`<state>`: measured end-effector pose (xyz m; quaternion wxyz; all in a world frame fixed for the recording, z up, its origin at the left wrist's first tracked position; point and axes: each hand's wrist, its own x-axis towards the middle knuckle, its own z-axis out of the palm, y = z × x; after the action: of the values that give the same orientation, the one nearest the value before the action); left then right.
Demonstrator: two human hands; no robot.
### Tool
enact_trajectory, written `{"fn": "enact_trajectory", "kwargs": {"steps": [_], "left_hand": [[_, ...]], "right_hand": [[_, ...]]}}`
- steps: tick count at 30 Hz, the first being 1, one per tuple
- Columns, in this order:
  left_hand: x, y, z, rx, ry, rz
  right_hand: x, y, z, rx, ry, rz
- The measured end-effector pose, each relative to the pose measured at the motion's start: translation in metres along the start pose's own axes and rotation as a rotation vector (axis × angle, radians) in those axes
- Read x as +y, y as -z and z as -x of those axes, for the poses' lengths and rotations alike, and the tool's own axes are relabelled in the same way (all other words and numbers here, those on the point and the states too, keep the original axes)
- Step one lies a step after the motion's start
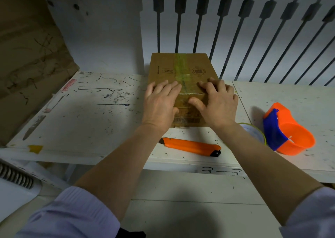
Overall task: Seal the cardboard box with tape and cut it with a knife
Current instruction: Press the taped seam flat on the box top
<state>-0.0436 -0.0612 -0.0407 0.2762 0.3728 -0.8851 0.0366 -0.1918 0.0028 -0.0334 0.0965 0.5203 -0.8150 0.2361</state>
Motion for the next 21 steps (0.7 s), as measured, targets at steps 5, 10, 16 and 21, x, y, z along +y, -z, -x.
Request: {"fn": "enact_trajectory", "kwargs": {"steps": [5,10,16,21], "left_hand": [[-0.0011,0.0065,-0.0034,0.027,0.029,0.067],[0.0068,0.0051,-0.0039,0.088,0.086,0.088],[0.0008,-0.0005,0.0004,0.049,0.025,0.017],[-0.0025,0.0032,0.0027,-0.006,-0.007,0.000]], "right_hand": [[0.0055,0.0028,0.0013,-0.044,0.052,0.033],[0.0096,0.0048,0.0017,-0.083,0.070,0.065],[0.0022,-0.0019,0.0016,0.012,0.012,0.020],[0.0039,-0.0006,0.0034,-0.032,0.039,0.088]]}}
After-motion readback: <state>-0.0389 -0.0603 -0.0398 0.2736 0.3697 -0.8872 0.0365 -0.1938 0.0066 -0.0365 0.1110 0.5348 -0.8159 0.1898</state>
